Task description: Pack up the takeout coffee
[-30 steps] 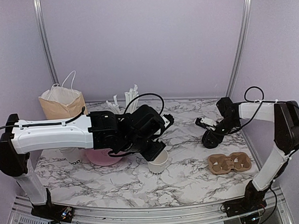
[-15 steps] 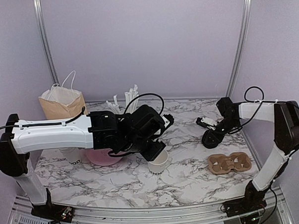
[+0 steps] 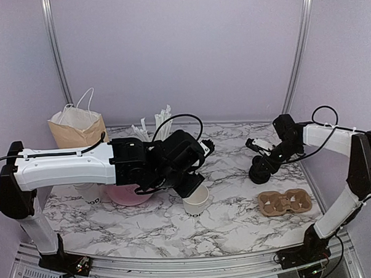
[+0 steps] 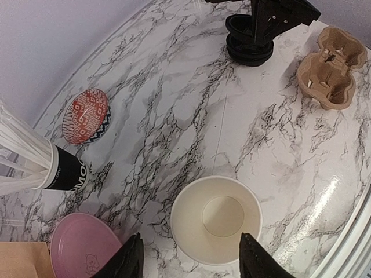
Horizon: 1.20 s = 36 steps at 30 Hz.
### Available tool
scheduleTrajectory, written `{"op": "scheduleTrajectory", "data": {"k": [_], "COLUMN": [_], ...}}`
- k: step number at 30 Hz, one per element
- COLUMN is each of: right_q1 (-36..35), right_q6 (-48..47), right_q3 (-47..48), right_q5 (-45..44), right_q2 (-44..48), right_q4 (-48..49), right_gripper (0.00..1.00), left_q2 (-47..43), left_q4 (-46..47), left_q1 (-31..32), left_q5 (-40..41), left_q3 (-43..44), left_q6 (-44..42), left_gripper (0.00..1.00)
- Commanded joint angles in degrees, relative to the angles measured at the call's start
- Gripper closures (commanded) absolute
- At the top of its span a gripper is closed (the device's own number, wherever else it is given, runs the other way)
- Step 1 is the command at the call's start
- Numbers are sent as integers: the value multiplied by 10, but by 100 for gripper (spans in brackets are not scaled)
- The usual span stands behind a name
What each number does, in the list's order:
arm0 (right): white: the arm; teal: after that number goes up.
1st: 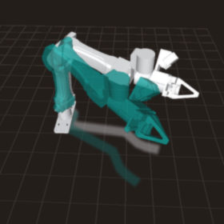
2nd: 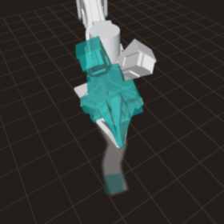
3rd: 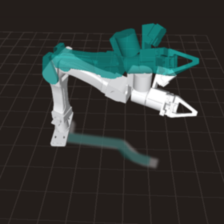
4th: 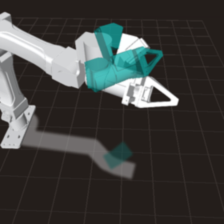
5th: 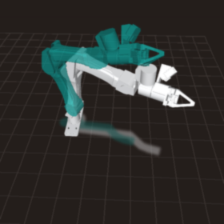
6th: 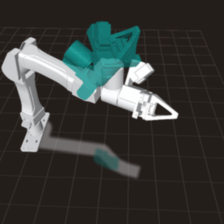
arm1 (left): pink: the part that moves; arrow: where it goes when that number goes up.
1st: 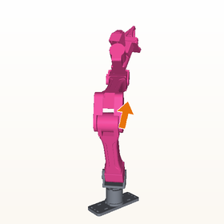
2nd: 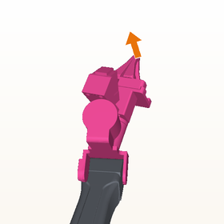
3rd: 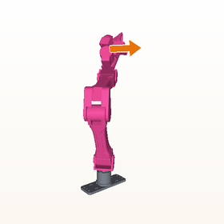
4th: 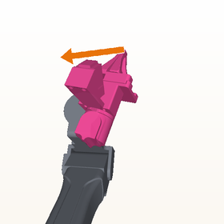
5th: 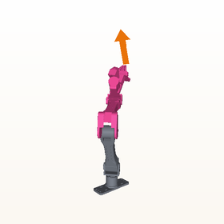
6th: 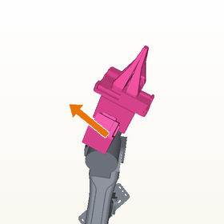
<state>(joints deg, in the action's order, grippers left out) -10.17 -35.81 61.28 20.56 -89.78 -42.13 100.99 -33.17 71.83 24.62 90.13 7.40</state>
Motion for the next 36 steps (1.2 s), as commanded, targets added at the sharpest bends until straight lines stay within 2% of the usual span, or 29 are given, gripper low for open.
{"op": "scheduleTrajectory", "data": {"k": [1,3,5,9,10,14,16,19,23,30,36], "right_q1": [-4,-3,-3,-3,-4,-4,-4,-5,-12,-30,-31], "right_q6": [9,9,4,-7,-3,33,32,22,44,169,206], "right_q3": [38,62,98,173,181,188,188,179,159,113,117], "right_q5": [57,119,241,478,530,684,722,766,769,770,769], "right_q2": [31,40,49,47,46,36,32,36,66,136,159], "right_q4": [-35,-57,-82,-115,-114,-83,-87,-96,-69,58,78], "right_gripper": [92,93,94,94,94,93,93,93,93,93,93], "left_q2": [-22,-40,-64,-124,-132,-129,-118,-87,-49,5,14], "left_q4": [53,124,220,480,553,688,748,787,806,816,816], "left_q1": [0,0,0,0,0,0,0,0,0,-6,-21], "left_q5": [39,40,38,29,25,-9,-22,-54,-82,-120,-162], "left_q3": [-10,-38,-79,-195,-213,-244,-251,-235,-205,-150,-143], "left_q6": [-34,-59,-94,-147,-162,-192,-202,-221,-227,-238,-220], "left_gripper": [43,41,35,12,9,6,5,4,4,5,8]}}
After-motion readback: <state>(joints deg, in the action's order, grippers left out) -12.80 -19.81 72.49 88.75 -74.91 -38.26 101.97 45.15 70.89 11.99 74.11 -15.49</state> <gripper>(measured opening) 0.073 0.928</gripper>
